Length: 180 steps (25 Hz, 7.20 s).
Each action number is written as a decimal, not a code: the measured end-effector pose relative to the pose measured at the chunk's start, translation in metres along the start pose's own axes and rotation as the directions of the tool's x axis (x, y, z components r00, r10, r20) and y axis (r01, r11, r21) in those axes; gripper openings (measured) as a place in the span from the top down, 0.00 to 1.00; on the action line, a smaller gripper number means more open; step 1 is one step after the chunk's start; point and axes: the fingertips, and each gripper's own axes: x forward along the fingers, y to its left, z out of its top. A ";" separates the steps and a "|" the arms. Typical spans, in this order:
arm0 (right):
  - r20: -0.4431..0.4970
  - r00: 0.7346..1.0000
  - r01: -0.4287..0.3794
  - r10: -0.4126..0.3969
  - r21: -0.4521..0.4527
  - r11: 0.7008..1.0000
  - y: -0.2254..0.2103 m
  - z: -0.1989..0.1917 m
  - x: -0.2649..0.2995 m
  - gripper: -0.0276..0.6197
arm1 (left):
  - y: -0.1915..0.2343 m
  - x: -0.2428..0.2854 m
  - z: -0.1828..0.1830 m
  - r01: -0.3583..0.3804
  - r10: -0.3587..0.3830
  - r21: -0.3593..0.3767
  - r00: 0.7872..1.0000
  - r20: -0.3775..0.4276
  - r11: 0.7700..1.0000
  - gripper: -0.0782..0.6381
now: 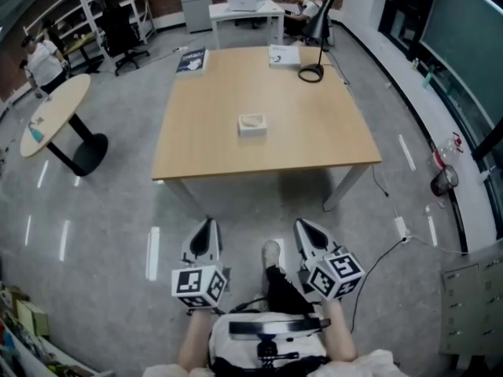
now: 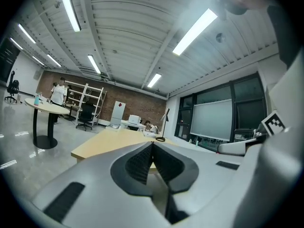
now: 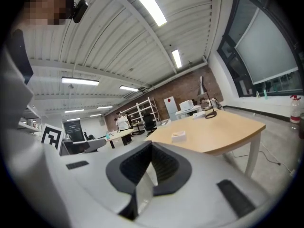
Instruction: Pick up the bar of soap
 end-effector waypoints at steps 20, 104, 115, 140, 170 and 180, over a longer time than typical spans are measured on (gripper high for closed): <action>-0.004 0.993 -0.121 0.121 -0.015 0.993 -0.171 0.110 0.300 0.94 | 0.065 0.321 0.058 -0.019 0.020 -0.030 0.999 0.049 0.999 0.87; -0.595 0.804 -0.135 0.020 -0.151 0.979 -0.238 -0.019 0.488 0.69 | 0.098 0.478 -0.128 0.245 -0.224 -0.026 0.833 -0.506 0.969 0.87; -0.637 0.764 -0.220 0.101 -0.110 0.969 -0.188 -0.034 0.513 0.65 | 0.096 0.479 -0.128 0.265 -0.232 -0.001 0.844 -0.483 0.964 0.87; -0.659 0.750 -0.115 -0.059 -0.218 0.969 -0.215 -0.032 0.515 0.56 | 0.105 0.471 -0.139 0.280 -0.243 0.000 0.834 -0.495 0.960 0.87; -0.601 0.799 0.033 -0.025 0.002 0.999 -0.273 -0.021 0.474 0.57 | 0.058 0.491 -0.133 0.430 -0.325 0.083 0.784 -0.529 0.899 0.87; -0.664 0.745 -0.120 -0.055 -0.214 0.970 -0.222 -0.023 0.501 0.55 | 0.061 0.491 -0.134 0.425 -0.305 0.122 0.794 -0.525 0.897 0.87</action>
